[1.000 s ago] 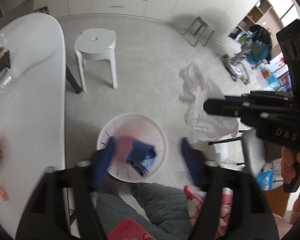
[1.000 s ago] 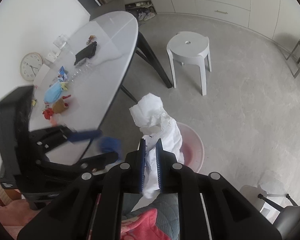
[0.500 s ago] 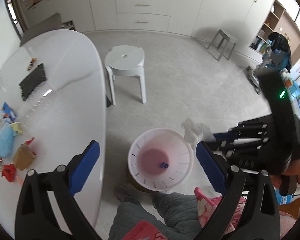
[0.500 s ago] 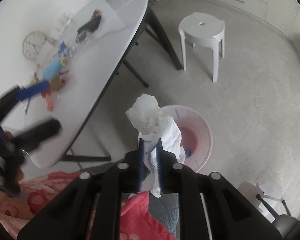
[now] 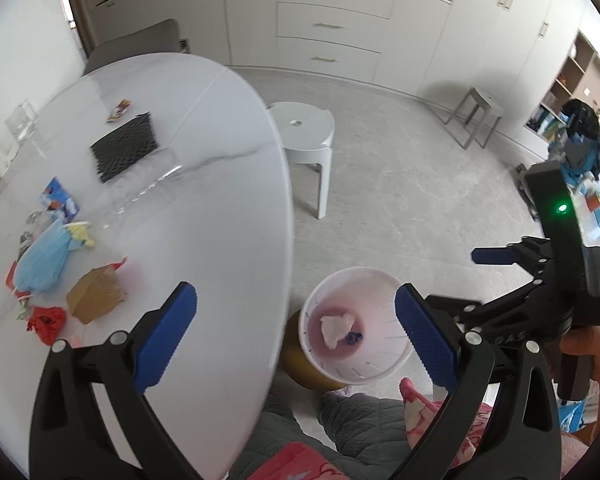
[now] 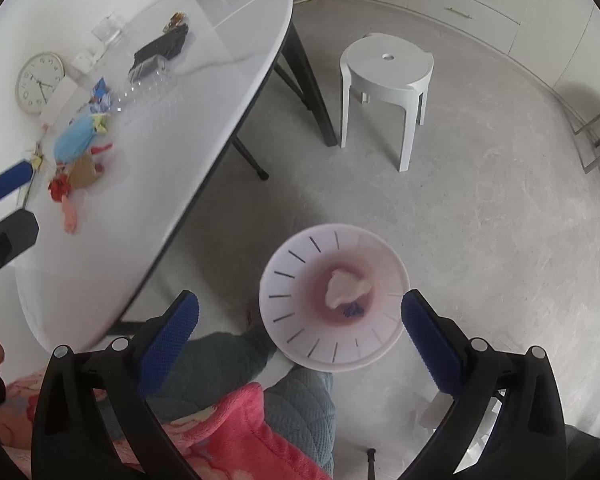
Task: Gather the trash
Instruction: 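Grasp the brown paper bag with the left tool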
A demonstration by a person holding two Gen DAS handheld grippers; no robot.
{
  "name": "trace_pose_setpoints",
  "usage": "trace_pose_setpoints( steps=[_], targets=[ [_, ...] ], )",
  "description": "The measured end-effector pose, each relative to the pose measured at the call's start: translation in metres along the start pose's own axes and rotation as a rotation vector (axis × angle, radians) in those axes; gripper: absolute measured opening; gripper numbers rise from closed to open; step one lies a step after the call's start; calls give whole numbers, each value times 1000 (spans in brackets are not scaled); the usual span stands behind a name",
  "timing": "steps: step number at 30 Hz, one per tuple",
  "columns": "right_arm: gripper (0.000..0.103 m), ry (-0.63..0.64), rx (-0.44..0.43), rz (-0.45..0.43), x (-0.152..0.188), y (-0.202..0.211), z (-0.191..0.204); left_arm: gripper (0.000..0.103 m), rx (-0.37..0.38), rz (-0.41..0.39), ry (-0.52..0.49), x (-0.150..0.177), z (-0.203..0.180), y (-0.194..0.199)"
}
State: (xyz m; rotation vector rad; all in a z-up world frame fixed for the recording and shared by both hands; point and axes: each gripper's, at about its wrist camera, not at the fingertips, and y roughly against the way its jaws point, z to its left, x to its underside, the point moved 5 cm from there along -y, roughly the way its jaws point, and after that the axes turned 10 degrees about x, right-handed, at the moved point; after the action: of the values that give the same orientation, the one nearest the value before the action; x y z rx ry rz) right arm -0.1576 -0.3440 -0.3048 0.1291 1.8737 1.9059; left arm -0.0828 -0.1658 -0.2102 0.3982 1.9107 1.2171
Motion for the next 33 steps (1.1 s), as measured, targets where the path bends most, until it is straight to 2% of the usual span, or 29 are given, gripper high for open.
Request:
trace_pose_setpoints(
  steps=[7,10,13,17,24,27,33],
  targets=[
    [101,17,-5,-13,-20,2,31,95,-74,-26,65,11,57,16],
    [101,25,-5,-15,-29,1,48,95,-128,-30,30,16,85,19],
    [101,31,-10,-12,-38,1,65,95,-172,-15,-53,19,115,18],
    [101,45,5,-10,-53,1,90,95,-145,23,-118,18,148,13],
    [101,13,3,-8,-81,1,125,95,-49,110,-205,16,201,-11],
    [101,1,3,0,-92,-1,137,95,6,148,-278,17,211,-25],
    [101,-23,32,17,-104,-5,156,95,76,233,-524,26,215,-51]
  ],
)
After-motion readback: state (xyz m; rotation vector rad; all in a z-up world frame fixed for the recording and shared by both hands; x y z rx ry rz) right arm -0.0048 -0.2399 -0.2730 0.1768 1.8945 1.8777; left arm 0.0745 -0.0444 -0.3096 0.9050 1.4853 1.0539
